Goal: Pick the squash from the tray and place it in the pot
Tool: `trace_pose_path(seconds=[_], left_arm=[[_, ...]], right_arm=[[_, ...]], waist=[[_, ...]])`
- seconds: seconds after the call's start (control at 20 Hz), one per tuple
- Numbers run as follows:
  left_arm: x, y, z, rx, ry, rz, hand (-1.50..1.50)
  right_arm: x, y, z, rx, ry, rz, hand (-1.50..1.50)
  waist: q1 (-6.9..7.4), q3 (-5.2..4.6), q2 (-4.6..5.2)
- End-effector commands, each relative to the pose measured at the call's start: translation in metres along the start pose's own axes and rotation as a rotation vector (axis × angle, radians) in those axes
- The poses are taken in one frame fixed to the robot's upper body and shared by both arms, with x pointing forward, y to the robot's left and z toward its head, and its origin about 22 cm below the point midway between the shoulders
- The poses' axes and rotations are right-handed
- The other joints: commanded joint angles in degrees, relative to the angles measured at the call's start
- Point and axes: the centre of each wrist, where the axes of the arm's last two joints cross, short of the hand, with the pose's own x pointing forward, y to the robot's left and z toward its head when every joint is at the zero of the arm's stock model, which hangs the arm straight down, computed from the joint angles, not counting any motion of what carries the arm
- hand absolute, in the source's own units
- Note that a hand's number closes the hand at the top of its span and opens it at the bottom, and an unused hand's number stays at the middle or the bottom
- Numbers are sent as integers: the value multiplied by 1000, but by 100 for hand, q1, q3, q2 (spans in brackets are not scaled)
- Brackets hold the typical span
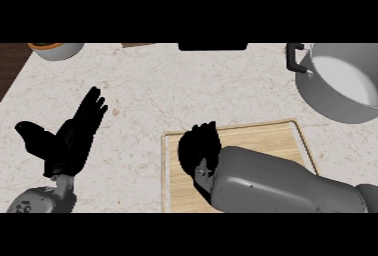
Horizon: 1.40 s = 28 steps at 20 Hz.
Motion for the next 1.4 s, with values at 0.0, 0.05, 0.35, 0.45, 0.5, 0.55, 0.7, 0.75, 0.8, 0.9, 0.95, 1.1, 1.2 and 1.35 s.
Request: trace_pose_path(seconds=[0.0,0.05,0.35,0.45,0.5,0.55,0.7,0.75,0.8,0.9,0.95,1.1,1.2,1.35], left_arm=[[8,2,0,-6,-5,-6,0],[-4,-8,9,-15,6,3,0],[7,12,-4,4,-3,-17,0],[-1,4,1,-2,-5,-5,0],[-4,-7,-6,-5,2,-6,0],[-6,-17,2,-7,-7,1,0],[7,0,6,-16,4,5,0],[-2,-12,2,-3,-22,3,0],[2,-3,3,1,-11,-11,0],[9,-13,-3,-9,-1,-6,0],[6,-9,-1,4,-1,-9,0],[8,-1,-3,-6,-10,-15,0],[6,6,-2,-16,-3,14,0],[-15,-9,7,-14,-7,-2,0]], right_arm=[[18,3,3,-7,227,28,-150],[18,12,-13,14,256,26,-150],[8,27,-18,16,304,78,-150],[11,32,-25,46,310,101,-150],[13,45,-28,39,302,82,-150],[11,40,-27,49,308,107,-150],[-7,47,-39,96,324,141,-150],[-1,51,-47,105,358,157,-150],[-9,57,-49,110,373,175,-150],[-17,62,-55,129,389,174,-150],[-7,55,-47,126,383,205,-150],[-11,69,-57,147,406,206,-150],[-20,58,-59,143,408,195,-150],[-24,69,-61,165,412,199,-150]], waist=[[-26,-3,-18],[60,0,14],[-39,0,7],[6,-1,17],[-42,1,29],[-10,1,17],[40,2,12],[24,-1,25],[16,-1,15],[-19,3,20],[-12,-1,3],[3,-1,19],[31,-2,28],[9,-2,23]])
